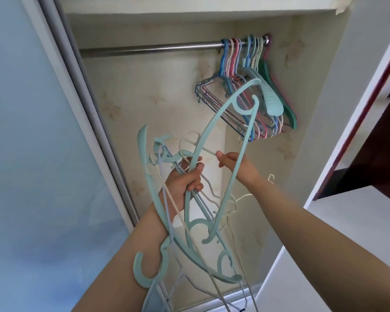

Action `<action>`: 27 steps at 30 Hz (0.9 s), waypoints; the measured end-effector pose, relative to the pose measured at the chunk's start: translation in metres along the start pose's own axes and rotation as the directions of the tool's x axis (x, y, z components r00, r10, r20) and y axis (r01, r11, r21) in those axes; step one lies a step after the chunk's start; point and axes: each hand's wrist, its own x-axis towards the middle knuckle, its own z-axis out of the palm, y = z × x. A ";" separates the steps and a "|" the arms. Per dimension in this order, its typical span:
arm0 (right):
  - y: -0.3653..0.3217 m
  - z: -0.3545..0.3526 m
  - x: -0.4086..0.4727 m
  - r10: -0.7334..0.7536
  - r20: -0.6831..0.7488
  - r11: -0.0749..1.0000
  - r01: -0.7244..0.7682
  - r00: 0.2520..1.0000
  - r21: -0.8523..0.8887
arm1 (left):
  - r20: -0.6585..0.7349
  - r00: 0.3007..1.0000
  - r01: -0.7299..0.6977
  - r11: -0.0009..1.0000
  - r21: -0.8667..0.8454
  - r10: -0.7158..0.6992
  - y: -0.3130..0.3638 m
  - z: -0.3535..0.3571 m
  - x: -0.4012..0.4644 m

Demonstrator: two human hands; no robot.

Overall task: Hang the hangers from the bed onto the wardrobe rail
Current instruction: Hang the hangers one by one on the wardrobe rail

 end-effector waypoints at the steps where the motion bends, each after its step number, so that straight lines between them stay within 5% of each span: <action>1: -0.001 -0.002 0.000 0.011 0.031 1.000 -0.011 0.999 -0.021 | -0.032 0.999 0.000 1.000 -0.024 0.000 -0.001 0.003 -0.001; 5: 0.010 -0.001 -0.011 0.077 0.089 0.997 -0.078 0.993 0.012 | -0.120 0.993 -0.028 0.993 -0.113 0.014 -0.006 0.009 -0.007; 10: 0.043 0.012 -0.061 0.203 0.357 0.928 -0.296 0.912 0.226 | -0.282 0.959 -0.060 0.994 -0.092 0.032 -0.008 0.009 -0.012; 16: 0.062 0.015 -0.104 0.197 0.378 0.969 -0.122 0.905 -0.215 | -0.345 0.936 -0.116 0.987 -0.108 0.073 -0.023 0.000 -0.022; 22: 0.074 0.011 -0.127 0.310 0.598 0.915 -0.062 0.739 -0.398 | -0.403 0.914 -0.129 0.978 -0.166 0.052 -0.034 -0.003 -0.025; 27: 0.089 0.010 -0.133 0.284 0.551 0.841 0.073 0.785 -0.537 | -0.427 0.904 -0.113 0.968 -0.225 0.007 -0.036 -0.004 -0.028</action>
